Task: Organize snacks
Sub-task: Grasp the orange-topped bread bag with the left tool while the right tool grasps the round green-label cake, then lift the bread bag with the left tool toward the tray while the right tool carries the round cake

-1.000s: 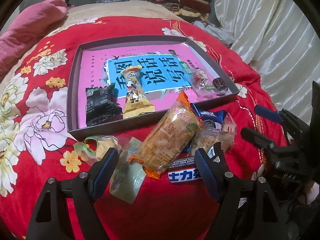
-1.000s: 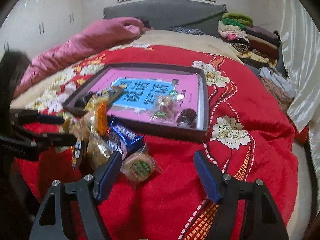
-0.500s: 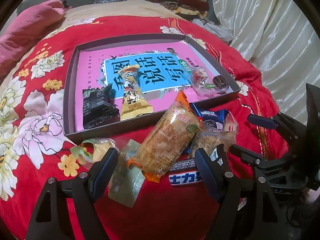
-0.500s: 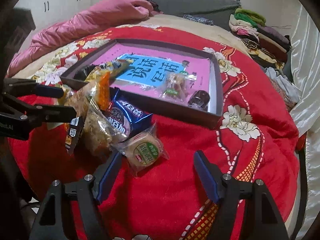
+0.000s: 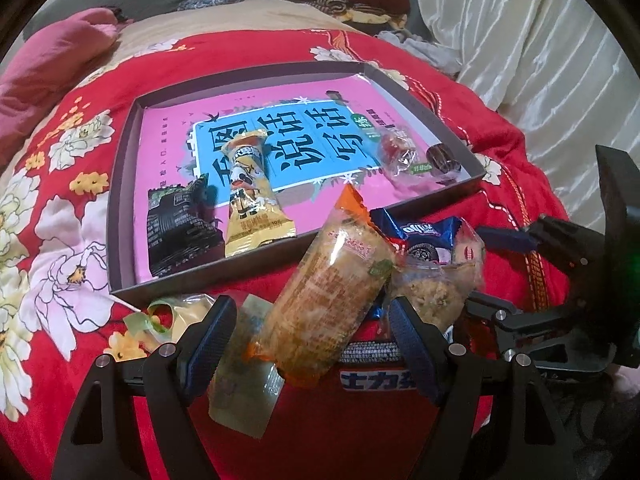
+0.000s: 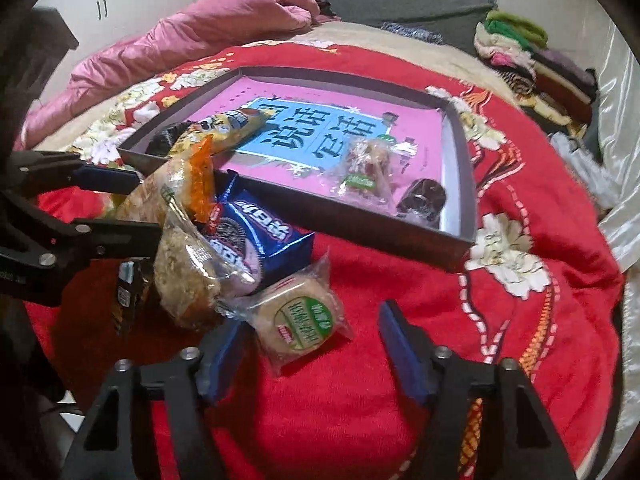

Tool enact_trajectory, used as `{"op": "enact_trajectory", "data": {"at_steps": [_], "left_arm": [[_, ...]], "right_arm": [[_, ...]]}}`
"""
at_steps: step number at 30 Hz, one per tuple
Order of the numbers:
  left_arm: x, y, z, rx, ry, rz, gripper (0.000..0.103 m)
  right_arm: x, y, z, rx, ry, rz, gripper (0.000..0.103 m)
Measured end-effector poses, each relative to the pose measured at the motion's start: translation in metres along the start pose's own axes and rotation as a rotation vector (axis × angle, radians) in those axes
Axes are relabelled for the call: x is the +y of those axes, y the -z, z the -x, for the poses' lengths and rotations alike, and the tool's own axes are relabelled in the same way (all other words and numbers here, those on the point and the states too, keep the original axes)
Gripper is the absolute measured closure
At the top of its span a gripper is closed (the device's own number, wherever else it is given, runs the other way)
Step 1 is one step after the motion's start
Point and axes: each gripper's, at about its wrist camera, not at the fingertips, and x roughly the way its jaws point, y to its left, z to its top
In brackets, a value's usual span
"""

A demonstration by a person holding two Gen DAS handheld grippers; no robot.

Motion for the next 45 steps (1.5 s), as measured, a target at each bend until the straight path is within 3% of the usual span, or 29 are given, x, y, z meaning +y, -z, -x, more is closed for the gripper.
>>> {"op": "enact_trajectory", "data": {"at_steps": [3,9,12,23,45], "left_arm": [[0.000,-0.002,-0.002,0.000,-0.003,0.001,0.026],[0.000,-0.002,-0.006,-0.001,-0.011,-0.001,0.035],[-0.002,-0.001,-0.010,0.014,0.000,-0.002,0.045],[0.002,0.000,-0.012,-0.005,0.015,0.029,0.059],[0.018,-0.006,0.029,-0.115,0.075,0.115,0.060]], "right_arm": [[-0.003,0.000,-0.001,-0.002,-0.035,-0.014,0.054],[-0.011,-0.001,0.003,-0.021,-0.056,-0.062,0.062],[-0.021,0.000,0.006,-0.036,-0.062,-0.112,0.063],[-0.045,-0.001,0.013,-0.087,-0.105,-0.233,0.063],[-0.046,-0.009,0.030,-0.207,-0.128,-0.236,0.063]]}}
